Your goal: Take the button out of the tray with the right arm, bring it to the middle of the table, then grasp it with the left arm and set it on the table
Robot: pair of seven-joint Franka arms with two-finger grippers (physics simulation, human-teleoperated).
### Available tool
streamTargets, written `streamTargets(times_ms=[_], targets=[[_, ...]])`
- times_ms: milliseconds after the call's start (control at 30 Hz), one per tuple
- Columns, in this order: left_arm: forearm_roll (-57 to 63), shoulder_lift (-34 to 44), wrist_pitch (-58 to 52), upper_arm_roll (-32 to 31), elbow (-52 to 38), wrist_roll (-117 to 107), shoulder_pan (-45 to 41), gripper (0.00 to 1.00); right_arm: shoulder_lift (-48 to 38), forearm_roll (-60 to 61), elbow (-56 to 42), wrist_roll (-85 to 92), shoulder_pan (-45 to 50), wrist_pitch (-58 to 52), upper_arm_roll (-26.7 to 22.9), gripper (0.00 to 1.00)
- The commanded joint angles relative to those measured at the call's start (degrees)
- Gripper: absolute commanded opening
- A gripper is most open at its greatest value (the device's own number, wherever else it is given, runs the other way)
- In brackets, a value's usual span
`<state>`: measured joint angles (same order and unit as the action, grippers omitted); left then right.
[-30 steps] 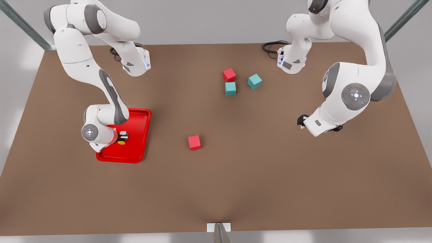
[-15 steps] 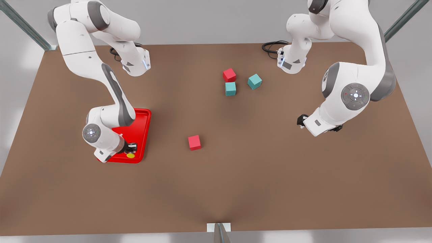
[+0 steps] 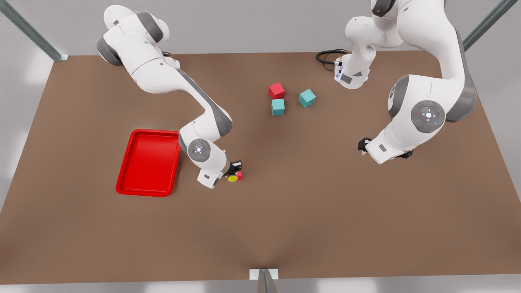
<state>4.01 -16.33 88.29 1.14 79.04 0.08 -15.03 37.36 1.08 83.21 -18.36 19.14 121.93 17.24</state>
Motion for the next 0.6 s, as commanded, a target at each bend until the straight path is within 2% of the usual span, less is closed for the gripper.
streamTargets(times_ms=[0,100,167,233,333,367,467,500,567], targets=[[0.0,0.1,-0.1,0.0,0.0,-0.1,0.0,1.0,2.4,-0.6,-3.6,-33.4,2.5,-0.7,0.0,0.42],[0.0,0.1,-0.1,0.0,0.0,-0.1,0.0,1.0,11.0,-0.6,-15.9,-44.7,8.7,-0.7,-0.5,0.42],[0.0,0.1,-0.1,0.0,0.0,-0.1,0.0,1.0,16.5,-0.6,-24.8,-50.1,13.9,-1.3,-3.4,0.42],[0.0,0.1,-0.1,0.0,0.0,-0.1,0.0,1.0,22.5,-0.1,-33.2,-56.4,17.1,-1.5,-3.9,0.43],[0.0,0.1,-0.1,0.0,0.0,0.0,0.1,1.0,24.0,1.9,-33.7,-61.5,18.5,-0.6,-4.3,0.45],[0.0,0.1,-0.1,0.0,0.0,0.0,0.0,1.0,24.3,1.9,-33.7,-61.9,19.2,0.3,-5.2,0.55],[0.0,0.1,0.0,0.0,0.0,0.0,0.1,1.0,25.0,1.9,-33.6,-62.1,19.7,2.3,-5.9,0.59],[0.0,0.1,0.0,0.0,0.0,0.0,0.0,1.0,25.4,1.8,-33.6,-62.1,20.0,2.9,-6.3,0.75],[0.0,0.1,0.0,0.0,0.0,0.0,0.0,1.0,26.2,1.8,-33.6,-62.1,20.9,4.2,-7.3,0.75]])
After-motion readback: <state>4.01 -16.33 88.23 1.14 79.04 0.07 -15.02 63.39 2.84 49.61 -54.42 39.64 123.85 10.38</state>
